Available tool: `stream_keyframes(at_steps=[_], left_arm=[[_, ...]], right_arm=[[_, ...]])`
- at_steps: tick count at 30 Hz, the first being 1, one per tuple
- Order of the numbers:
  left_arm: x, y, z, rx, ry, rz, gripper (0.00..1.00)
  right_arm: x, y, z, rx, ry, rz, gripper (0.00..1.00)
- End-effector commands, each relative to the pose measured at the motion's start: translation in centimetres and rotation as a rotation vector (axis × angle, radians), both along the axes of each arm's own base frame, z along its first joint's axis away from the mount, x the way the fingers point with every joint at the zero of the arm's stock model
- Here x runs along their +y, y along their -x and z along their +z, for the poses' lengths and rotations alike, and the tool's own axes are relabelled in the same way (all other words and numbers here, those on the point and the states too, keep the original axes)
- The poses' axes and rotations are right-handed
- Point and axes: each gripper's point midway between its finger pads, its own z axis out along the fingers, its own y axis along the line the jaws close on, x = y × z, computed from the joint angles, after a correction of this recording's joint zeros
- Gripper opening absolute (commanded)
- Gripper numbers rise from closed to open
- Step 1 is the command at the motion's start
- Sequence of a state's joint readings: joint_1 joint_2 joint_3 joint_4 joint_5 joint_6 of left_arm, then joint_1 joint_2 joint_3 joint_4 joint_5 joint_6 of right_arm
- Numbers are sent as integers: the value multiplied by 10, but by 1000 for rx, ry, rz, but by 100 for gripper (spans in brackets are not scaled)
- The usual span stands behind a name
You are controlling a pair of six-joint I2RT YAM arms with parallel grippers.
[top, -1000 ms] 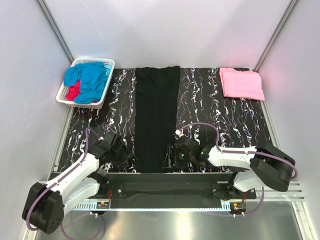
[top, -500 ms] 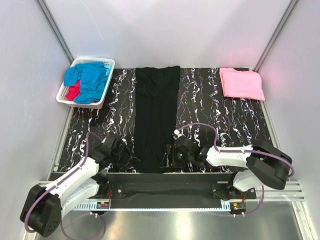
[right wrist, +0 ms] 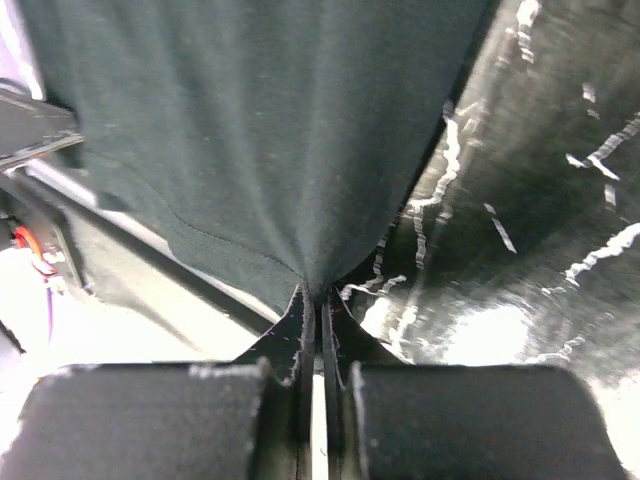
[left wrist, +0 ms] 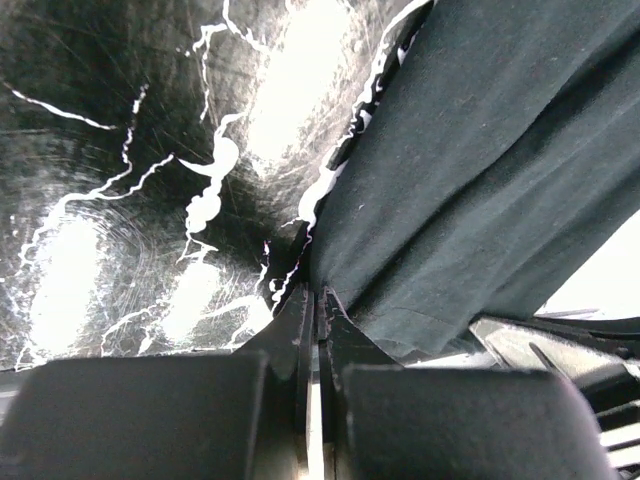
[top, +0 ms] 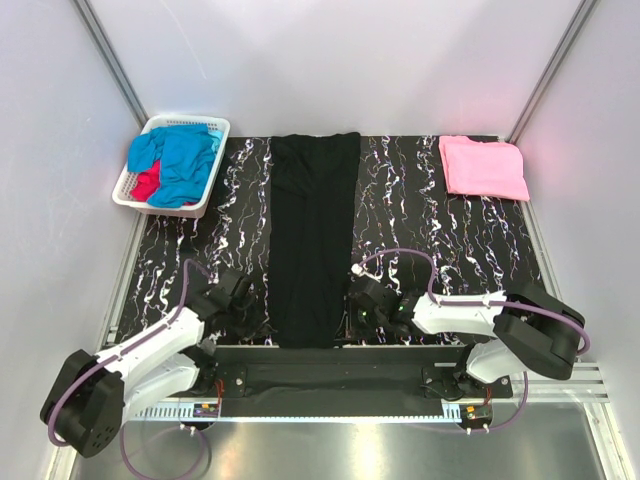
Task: Fold and stack the t-shirts
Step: Fold the tshirt
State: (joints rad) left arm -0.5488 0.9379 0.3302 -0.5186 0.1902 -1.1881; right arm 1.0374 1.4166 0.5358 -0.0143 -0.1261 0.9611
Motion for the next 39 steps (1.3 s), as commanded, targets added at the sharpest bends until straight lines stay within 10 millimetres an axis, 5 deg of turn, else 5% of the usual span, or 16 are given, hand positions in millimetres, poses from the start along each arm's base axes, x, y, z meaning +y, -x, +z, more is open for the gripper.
stream_keyframes(at_steps=[1, 13, 22, 32, 39], left_arm=[[11, 10, -8, 32, -84, -16, 0], [1, 27, 13, -9, -77, -50, 0], [-13, 46, 44, -77, -135, -98, 0], [-12, -12, 145, -342, -359, -41, 0], [-13, -49, 152, -349, -512, -22, 0]], right_arm=[[-4, 3, 2, -7, 33, 4, 0], [-10, 21, 26, -26, 66, 8, 0], [-15, 33, 82, -122, 55, 23, 0], [-34, -6, 137, -360, 157, -26, 0], [-31, -48, 135, -439, 275, -39, 0]])
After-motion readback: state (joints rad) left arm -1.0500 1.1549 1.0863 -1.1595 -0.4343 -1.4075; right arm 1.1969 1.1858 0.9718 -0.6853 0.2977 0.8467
